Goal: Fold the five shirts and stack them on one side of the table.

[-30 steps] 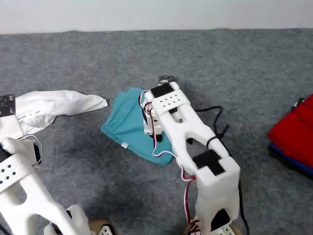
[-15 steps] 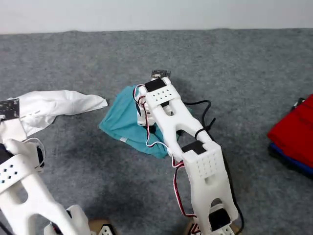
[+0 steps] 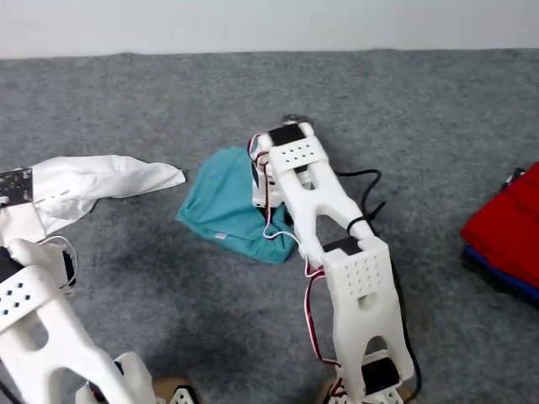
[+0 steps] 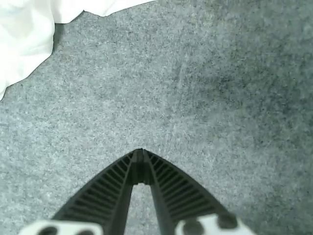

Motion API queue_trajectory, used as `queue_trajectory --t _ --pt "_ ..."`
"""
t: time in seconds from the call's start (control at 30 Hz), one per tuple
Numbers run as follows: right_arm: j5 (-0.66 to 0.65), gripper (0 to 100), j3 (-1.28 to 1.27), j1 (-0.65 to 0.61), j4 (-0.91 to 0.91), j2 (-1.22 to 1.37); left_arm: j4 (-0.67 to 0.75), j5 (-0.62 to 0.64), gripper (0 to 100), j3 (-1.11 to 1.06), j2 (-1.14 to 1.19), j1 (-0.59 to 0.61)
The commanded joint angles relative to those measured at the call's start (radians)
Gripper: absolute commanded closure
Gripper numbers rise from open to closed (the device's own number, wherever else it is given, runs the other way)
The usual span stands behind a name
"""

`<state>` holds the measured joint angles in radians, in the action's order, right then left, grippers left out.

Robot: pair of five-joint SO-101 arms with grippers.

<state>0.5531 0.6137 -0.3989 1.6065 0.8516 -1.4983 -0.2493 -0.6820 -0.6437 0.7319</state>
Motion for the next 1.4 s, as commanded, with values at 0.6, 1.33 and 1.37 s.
queue_trajectory --t 0.6,1.33,1.37 --pt "-1.189 99.0 0.017 0.433 -0.048 -0.186 -0.02 -0.006 100 0.12 -0.006 -0.005" --pt "-1.798 88.5 0.015 0.315 -0.581 -0.124 -0.071 -0.006 100 0.116 -0.006 -0.005" --pt "-1.755 85.2 0.015 0.321 -0.584 -0.13 -0.069 -0.006 100 0.114 -0.006 -0.005"
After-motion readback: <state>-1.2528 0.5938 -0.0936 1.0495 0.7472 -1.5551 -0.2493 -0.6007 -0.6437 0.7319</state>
